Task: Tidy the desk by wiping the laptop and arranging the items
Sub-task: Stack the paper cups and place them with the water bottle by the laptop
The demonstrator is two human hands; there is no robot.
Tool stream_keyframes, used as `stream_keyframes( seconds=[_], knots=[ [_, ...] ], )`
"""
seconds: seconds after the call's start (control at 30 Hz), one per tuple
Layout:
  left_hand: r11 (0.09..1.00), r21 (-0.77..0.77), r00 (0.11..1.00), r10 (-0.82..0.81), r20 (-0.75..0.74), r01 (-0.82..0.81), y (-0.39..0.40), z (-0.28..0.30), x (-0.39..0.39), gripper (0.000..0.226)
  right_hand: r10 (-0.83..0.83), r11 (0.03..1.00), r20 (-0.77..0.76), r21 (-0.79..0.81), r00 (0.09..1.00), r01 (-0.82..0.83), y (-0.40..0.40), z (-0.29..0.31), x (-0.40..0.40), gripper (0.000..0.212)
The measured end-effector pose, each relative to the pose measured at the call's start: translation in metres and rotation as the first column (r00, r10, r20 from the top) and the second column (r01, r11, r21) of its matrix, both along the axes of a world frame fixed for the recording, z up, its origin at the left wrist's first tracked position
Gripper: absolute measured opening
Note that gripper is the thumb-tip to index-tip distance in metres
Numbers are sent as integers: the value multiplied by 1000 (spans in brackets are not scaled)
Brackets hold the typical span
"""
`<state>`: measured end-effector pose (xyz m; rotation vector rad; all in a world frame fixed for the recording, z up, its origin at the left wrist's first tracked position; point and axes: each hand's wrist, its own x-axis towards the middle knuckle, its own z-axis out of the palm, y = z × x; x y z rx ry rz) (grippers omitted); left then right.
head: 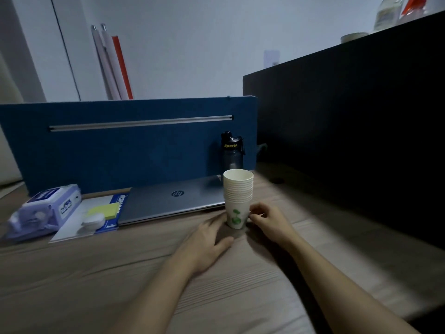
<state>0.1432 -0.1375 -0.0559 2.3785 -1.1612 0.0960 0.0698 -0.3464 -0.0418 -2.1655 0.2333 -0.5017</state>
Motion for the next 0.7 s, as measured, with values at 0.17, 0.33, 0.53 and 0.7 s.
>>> stream_keyframes(
  seconds=[0.17, 0.33, 0.53, 0.7],
  knots=[
    [993, 84, 995, -84, 53, 79, -8, 4, -24, 75, -133, 991, 42, 26, 990, 132, 4, -6, -25, 21],
    [983, 126, 986, -144, 79, 133, -10, 8, -25, 72, -245, 967, 57, 84, 968, 239, 6, -9, -30, 47],
    [971, 160, 977, -195, 84, 180, -15, 5, -15, 75, -289, 955, 65, 92, 955, 283, 5, -9, -18, 48],
    [975, 148, 980, -180, 80, 167, -18, 0, -2, 74, -333, 943, -9, -32, 943, 332, 2, -10, -2, 54]
  ],
)
